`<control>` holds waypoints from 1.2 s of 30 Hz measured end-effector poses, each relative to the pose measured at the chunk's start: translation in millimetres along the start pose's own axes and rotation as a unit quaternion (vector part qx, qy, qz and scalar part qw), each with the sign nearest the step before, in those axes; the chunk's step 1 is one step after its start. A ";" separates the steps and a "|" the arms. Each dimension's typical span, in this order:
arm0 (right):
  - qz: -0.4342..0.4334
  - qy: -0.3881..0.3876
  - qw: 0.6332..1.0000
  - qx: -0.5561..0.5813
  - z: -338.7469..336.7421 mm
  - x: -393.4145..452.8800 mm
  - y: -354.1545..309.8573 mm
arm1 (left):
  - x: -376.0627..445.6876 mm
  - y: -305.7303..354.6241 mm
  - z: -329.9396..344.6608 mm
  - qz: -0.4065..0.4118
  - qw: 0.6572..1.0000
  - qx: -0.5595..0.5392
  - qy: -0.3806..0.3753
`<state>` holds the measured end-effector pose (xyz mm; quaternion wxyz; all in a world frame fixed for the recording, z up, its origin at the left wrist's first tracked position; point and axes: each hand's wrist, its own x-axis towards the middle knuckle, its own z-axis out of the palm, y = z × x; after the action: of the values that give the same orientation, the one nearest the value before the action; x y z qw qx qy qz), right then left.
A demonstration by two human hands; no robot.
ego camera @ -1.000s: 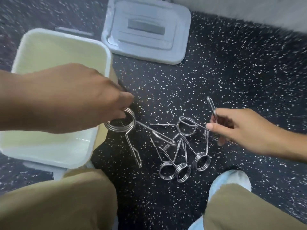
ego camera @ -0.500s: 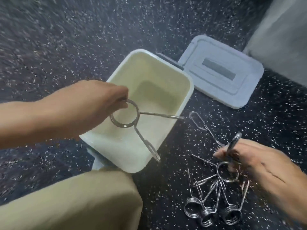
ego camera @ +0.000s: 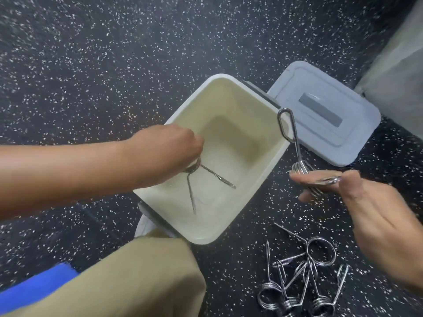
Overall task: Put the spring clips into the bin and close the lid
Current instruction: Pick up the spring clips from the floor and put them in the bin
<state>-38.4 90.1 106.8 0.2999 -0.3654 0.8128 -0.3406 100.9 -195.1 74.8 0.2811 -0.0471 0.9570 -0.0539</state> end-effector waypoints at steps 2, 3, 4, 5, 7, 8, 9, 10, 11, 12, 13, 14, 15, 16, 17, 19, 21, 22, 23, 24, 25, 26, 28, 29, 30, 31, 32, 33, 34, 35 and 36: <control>0.019 -0.015 1.000 -0.016 2.1 4.2 -20.5 | 13.3 7.8 2.0 0.013 0.999 0.017 -0.043; 0.033 -0.009 0.999 -0.007 7.5 5.3 -21.2 | 20.6 10.7 5.5 0.015 0.998 0.016 -0.060; 0.037 -0.008 0.999 0.034 8.2 4.7 -15.0 | 28.0 13.4 10.5 0.011 0.997 0.015 -0.075; 0.048 -0.011 0.997 0.061 8.3 5.4 -13.8 | 35.2 16.4 16.7 0.006 0.996 0.013 -0.090; 0.075 -0.014 0.994 0.078 8.1 4.8 -9.3 | 46.7 21.2 28.7 0.003 0.993 -0.005 -0.114; 0.088 -0.015 0.991 0.101 10.2 4.5 -10.7 | 52.5 23.2 34.9 0.005 0.992 -0.011 -0.124; 0.100 -0.003 0.988 0.117 11.0 4.6 -9.6 | 56.5 22.1 43.2 0.010 0.991 -0.018 -0.133; 0.110 0.002 0.985 0.129 10.8 5.1 -9.3 | 59.4 21.3 49.6 0.010 0.989 -0.025 -0.144; 0.120 0.002 0.983 0.138 10.5 5.9 -9.1 | 61.3 20.1 55.9 0.006 0.989 -0.037 -0.146; 0.126 0.001 0.982 0.144 9.4 5.6 -6.4 | 62.0 18.9 60.6 0.006 0.988 -0.042 -0.150; 0.133 0.000 0.980 0.150 10.4 6.0 -6.7 | 62.3 18.5 63.4 0.013 0.987 -0.039 -0.153; 0.144 -0.007 0.977 0.157 11.5 5.4 -5.1 | 61.7 20.0 63.8 0.017 0.986 -0.020 -0.167; 0.149 -0.009 0.974 0.172 12.8 5.5 -4.1 | 61.8 21.1 65.1 0.019 0.984 0.005 -0.178; 0.153 -0.011 0.971 0.185 13.4 4.3 0.5 | 61.6 22.3 65.5 0.011 0.984 0.014 -0.178; 0.163 -0.006 0.967 0.196 14.3 4.2 2.5 | 61.0 23.7 66.8 -0.003 0.986 0.009 -0.169; 0.171 0.005 0.964 0.204 15.6 5.6 5.7 | 60.8 26.5 68.6 -0.001 0.989 0.032 -0.147; 0.174 0.017 0.965 0.195 15.5 7.6 4.7 | 62.2 28.0 74.2 0.017 0.990 0.070 -0.120; 0.175 0.023 0.965 0.194 15.3 9.1 4.3 | 61.9 27.4 75.6 0.019 0.991 0.075 -0.109; 0.178 0.029 0.966 0.184 14.7 11.1 2.4 | 62.6 25.8 76.3 0.019 0.991 0.074 -0.106; 0.171 0.035 0.970 0.167 13.8 12.6 1.8 | 63.0 25.3 75.3 0.020 0.992 0.074 -0.097; 0.163 0.036 0.976 0.142 12.9 14.8 -1.5 | 63.1 25.4 74.1 0.020 0.993 0.074 -0.087; 0.154 0.035 0.980 0.121 12.3 17.5 -5.1 | 62.6 24.7 74.0 0.022 0.994 0.073 -0.081; 0.132 0.033 0.987 0.087 9.7 24.3 -15.5 | 60.9 23.6 74.7 0.030 0.994 0.078 -0.069; 0.113 0.030 0.991 0.071 7.1 29.1 -21.5 | 60.3 23.0 74.3 0.030 0.995 0.076 -0.061; 0.091 0.021 0.994 0.060 4.5 35.0 -27.3 | 58.8 22.4 73.7 0.029 0.996 0.073 -0.051; 0.067 0.007 0.997 0.046 2.6 41.5 -32.7 | 56.6 21.8 72.0 0.024 0.997 0.065 -0.044; 0.042 -0.009 0.999 0.024 1.3 49.7 -38.4 | 53.3 21.0 68.9 0.024 0.998 0.052 -0.034; 0.018 -0.023 0.999 -0.012 -0.5 58.8 -43.7 | 48.5 20.1 64.8 0.026 0.999 0.033 -0.018; -0.002 -0.033 0.998 -0.046 -0.3 68.5 -47.8 | 40.7 18.2 60.3 0.027 1.000 0.012 -0.004; -0.021 -0.042 0.996 -0.076 0.8 78.9 -51.1 | 31.5 15.7 55.3 0.032 0.999 -0.014 0.016; -0.040 -0.052 0.993 -0.102 3.7 90.4 -53.8 | 20.5 12.3 50.8 0.038 0.998 -0.036 0.038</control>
<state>-64.6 -10.2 124.7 0.2893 -0.4438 0.8111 -0.2480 110.6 -189.3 19.8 0.2445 -0.0190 0.9694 -0.0105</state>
